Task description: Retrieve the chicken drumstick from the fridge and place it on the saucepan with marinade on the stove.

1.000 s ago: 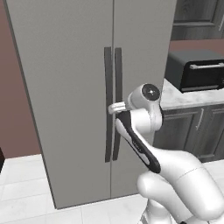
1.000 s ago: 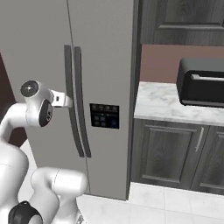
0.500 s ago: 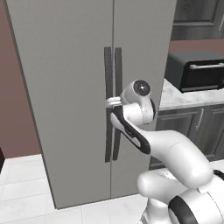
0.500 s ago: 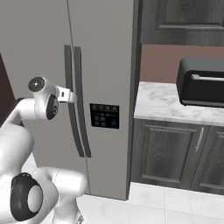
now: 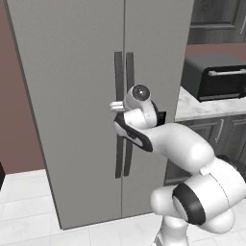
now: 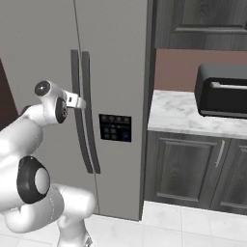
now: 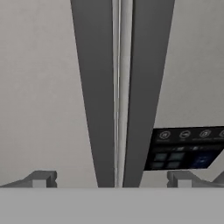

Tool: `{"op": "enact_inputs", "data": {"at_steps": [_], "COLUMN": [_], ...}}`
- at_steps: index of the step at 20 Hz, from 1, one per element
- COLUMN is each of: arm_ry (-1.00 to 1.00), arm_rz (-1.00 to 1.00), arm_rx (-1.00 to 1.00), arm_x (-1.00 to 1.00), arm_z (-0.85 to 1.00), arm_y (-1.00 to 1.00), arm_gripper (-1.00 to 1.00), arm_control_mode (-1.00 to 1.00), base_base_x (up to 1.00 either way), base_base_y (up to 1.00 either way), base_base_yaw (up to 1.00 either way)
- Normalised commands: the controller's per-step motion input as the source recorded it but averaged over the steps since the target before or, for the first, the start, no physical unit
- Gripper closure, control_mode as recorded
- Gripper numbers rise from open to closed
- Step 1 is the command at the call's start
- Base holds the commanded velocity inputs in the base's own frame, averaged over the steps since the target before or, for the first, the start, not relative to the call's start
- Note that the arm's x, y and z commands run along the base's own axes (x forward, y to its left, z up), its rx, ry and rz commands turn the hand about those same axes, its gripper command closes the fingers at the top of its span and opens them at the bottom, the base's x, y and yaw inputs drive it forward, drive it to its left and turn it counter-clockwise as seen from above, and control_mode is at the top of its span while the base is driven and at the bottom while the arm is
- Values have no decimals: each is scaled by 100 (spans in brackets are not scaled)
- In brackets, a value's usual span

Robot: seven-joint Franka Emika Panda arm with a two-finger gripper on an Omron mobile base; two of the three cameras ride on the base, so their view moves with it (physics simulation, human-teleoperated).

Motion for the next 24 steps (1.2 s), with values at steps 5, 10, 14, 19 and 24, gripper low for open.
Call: {"op": "enact_inputs", "data": {"at_steps": [5,10,14,19,24], "arm_ry": [1,5,8,2,0], "arm_rz": [-5,-3,0,-1,-1], "arm_rx": [0,0,0,0,0], "arm_x": [46,38,16,34,18], "arm_z": [-11,-12,-6,-6,0], "arm_y": [6,4,0,0,0], "arm_gripper": [-100,-100,-100,-100,-100], "arm_control_mode": [-100,-100,-100,-100,-100], "base_base_x": [0,0,0,0,0], "base_base_y": [0,0,0,0,0], "base_base_yaw": [0,0,0,0,0]}}
